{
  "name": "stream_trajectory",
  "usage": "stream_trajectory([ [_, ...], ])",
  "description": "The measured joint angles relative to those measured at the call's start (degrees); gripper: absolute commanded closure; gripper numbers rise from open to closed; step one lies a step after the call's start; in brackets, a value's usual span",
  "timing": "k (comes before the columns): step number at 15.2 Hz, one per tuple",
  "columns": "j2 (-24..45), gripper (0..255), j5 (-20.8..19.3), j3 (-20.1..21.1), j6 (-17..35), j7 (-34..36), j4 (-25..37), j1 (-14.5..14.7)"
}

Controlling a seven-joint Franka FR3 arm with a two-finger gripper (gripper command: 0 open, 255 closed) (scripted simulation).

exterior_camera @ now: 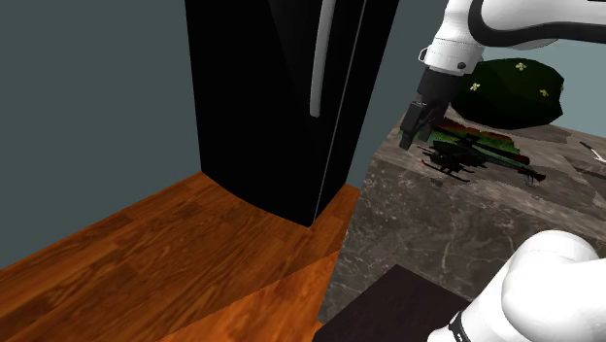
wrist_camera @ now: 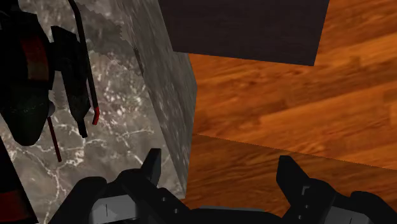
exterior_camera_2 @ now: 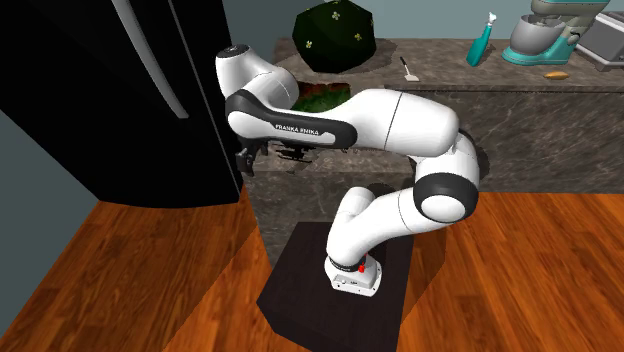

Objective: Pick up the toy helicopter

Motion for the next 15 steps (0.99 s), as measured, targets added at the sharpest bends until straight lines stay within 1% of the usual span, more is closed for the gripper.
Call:
stream_trajectory([
  [2,-0.58,0,-0.36,-0.51,-0.24,-0.69,-0.35,-0.16],
  [4,-2.00,0,-1.55,-2.10,-1.40,-2.92,-0.57,-0.64],
  [5,-2.70,0,-2.47,-3.40,-1.57,-4.56,-1.07,-1.03],
  [8,-5.19,0,-5.21,-6.89,-4.66,-9.45,-0.25,-2.12],
  [12,-6.92,0,-8.87,-11.42,-6.74,-15.67,0.46,-3.25],
  [15,-7.19,0,-12.02,-15.46,-8.51,-21.01,2.58,-3.99],
])
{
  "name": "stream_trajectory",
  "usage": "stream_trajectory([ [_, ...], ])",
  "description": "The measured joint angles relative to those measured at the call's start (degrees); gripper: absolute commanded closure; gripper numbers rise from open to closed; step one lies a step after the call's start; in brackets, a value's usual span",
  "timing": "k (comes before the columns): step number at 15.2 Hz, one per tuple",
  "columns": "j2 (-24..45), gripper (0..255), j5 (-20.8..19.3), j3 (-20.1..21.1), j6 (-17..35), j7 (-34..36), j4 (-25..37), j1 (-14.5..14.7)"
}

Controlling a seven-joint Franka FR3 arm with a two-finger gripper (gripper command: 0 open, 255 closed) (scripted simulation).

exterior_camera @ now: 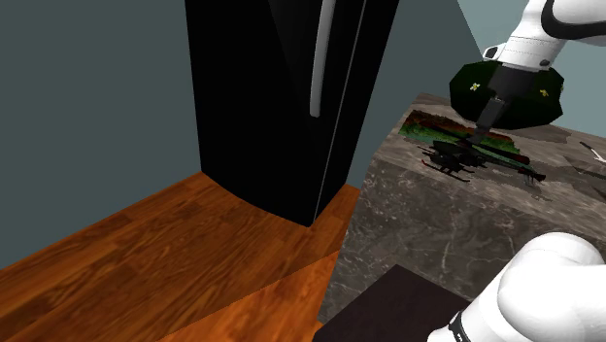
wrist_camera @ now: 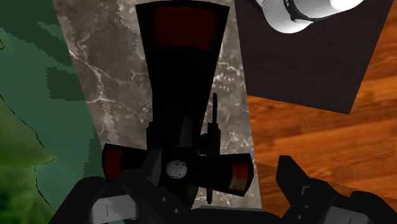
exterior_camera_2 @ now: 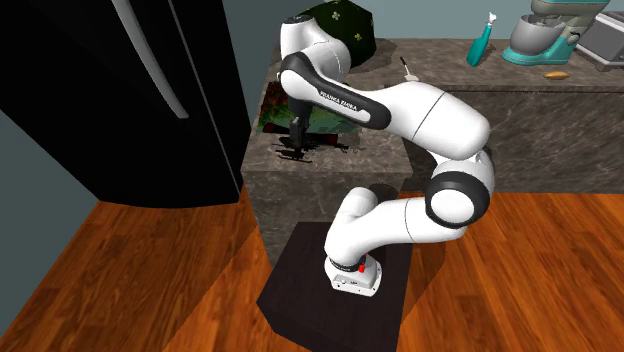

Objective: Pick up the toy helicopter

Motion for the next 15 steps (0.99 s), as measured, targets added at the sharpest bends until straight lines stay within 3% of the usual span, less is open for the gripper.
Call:
stream_trajectory([
  [3,-0.01,0,-2.54,-3.30,-0.72,-4.32,1.33,-0.44],
  [11,-1.93,0,-4.06,-4.79,3.36,-4.59,-4.59,-1.11],
  [12,-1.97,255,-4.12,-4.86,3.47,-4.61,-4.73,-1.14],
  [15,-2.01,255,-4.17,-4.90,3.56,-4.63,-4.85,-1.16],
])
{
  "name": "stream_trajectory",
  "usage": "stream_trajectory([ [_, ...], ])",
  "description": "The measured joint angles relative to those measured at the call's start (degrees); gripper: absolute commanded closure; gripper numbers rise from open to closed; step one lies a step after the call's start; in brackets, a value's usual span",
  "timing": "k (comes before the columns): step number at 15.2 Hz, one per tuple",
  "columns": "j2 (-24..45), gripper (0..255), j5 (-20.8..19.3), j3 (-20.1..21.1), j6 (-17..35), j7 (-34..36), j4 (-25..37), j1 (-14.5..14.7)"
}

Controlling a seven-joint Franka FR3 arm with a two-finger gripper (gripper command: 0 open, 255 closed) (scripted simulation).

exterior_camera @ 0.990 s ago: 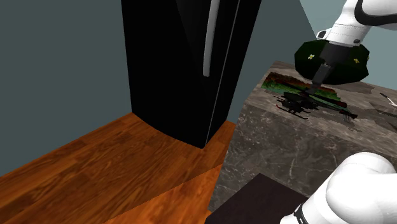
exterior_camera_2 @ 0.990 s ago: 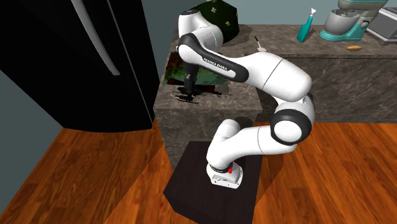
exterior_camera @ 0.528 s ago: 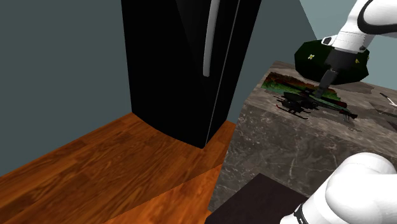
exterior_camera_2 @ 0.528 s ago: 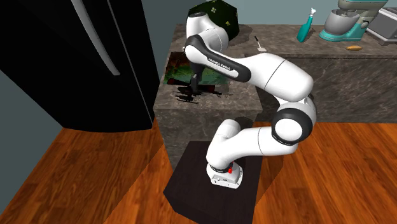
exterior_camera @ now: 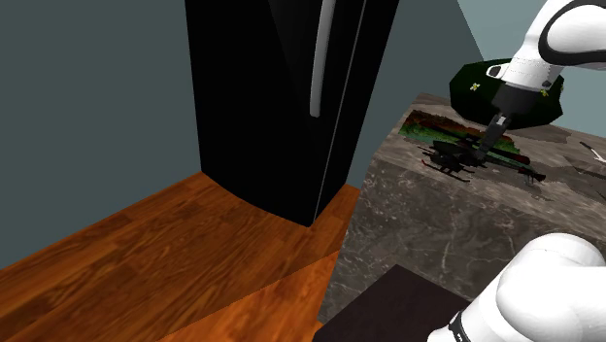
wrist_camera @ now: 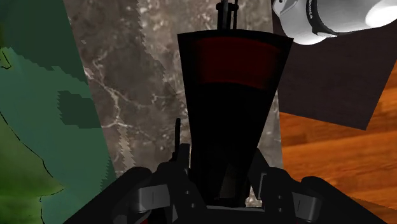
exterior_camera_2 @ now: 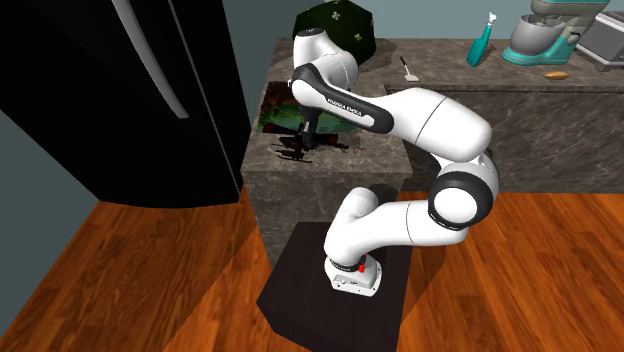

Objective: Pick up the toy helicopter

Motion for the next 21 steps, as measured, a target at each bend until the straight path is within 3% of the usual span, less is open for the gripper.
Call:
stream_trajectory([
  [9,0.22,255,0.22,0.25,-0.85,-0.07,1.05,0.09],
  [21,4.20,255,2.10,1.79,-8.16,-0.94,12.30,1.28],
])
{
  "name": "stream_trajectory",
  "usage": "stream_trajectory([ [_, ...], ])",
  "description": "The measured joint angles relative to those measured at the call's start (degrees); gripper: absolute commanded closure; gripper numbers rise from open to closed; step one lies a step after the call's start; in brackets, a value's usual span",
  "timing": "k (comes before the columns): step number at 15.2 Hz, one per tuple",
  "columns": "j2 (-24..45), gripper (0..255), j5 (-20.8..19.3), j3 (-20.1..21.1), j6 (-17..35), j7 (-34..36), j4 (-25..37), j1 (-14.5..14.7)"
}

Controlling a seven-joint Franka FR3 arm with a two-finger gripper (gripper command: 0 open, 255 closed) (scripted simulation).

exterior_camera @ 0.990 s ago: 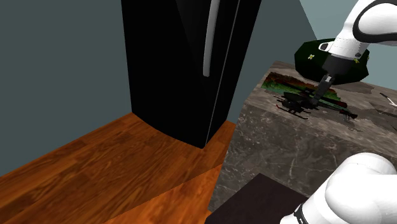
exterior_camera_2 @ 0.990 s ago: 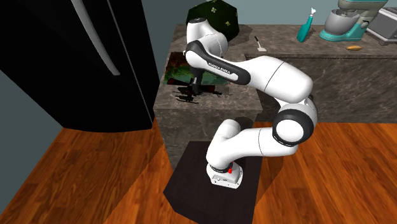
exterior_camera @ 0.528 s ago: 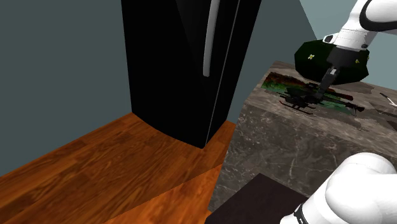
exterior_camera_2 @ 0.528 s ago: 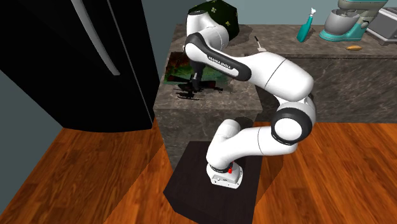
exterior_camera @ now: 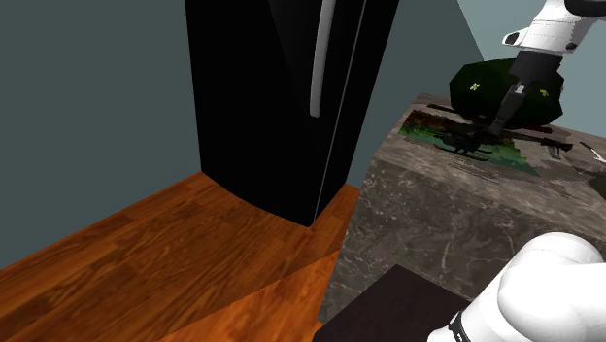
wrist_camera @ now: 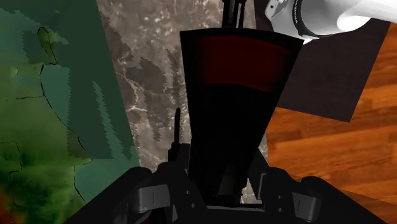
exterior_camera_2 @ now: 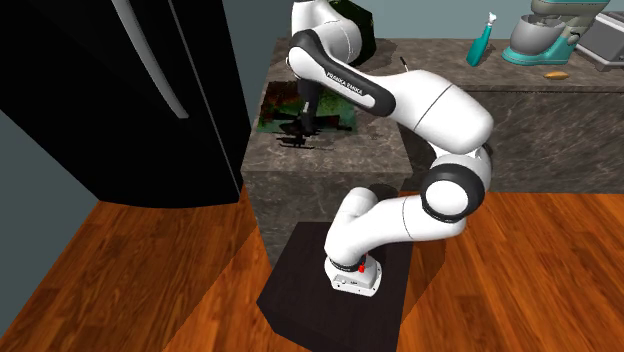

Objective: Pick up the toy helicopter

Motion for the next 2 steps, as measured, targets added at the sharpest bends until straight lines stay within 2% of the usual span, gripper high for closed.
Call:
stream_trajectory([
  [2,0.60,255,0.21,0.16,-1.06,-0.16,1.65,0.14],
])
